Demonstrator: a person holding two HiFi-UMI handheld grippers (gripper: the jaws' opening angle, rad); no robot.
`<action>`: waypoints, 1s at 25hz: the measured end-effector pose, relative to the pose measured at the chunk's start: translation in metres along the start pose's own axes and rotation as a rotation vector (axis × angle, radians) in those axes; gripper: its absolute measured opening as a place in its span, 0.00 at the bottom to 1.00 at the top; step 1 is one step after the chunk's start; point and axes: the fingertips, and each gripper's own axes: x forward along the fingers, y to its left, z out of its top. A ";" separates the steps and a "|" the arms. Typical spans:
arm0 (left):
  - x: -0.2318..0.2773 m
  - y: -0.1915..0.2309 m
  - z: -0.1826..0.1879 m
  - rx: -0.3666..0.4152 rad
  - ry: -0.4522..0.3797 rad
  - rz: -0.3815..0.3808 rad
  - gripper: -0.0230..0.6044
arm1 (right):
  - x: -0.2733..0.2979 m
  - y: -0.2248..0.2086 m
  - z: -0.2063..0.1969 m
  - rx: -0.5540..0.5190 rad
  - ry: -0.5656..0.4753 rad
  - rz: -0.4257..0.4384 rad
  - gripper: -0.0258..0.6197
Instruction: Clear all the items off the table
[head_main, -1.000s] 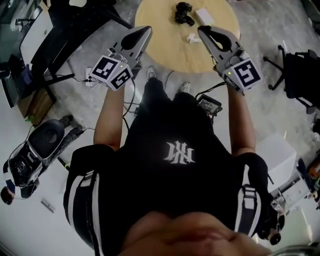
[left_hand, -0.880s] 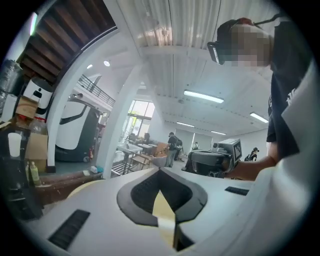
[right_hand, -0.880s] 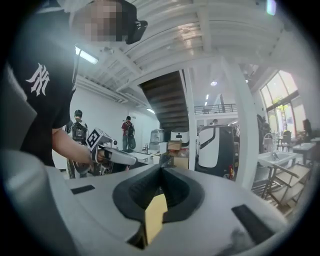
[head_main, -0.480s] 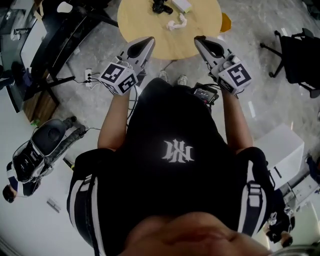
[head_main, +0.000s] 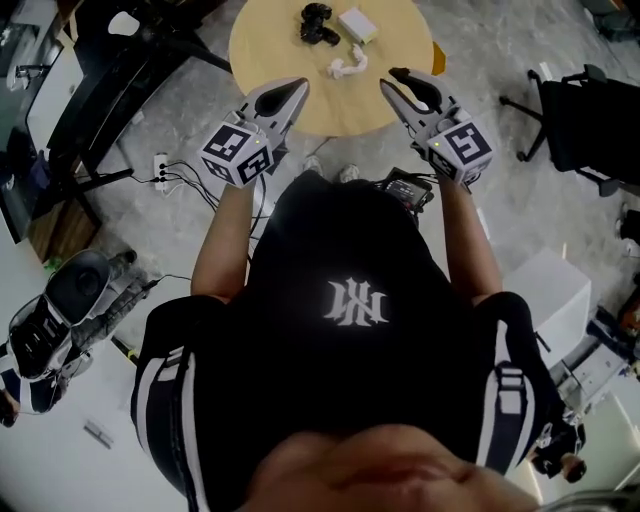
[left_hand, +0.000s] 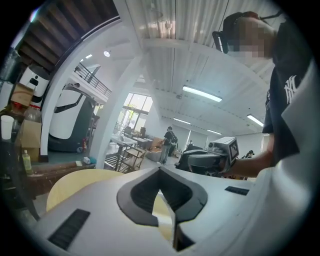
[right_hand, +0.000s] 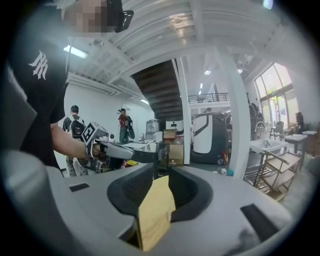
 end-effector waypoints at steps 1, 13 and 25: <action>0.001 0.004 0.000 0.007 0.001 -0.002 0.06 | 0.004 -0.004 0.000 0.000 0.006 -0.008 0.21; 0.028 0.056 -0.037 -0.046 0.026 0.103 0.06 | 0.086 -0.093 -0.055 0.055 0.119 -0.015 0.59; 0.123 0.086 -0.122 -0.171 0.067 0.299 0.06 | 0.185 -0.189 -0.195 0.051 0.292 0.118 0.75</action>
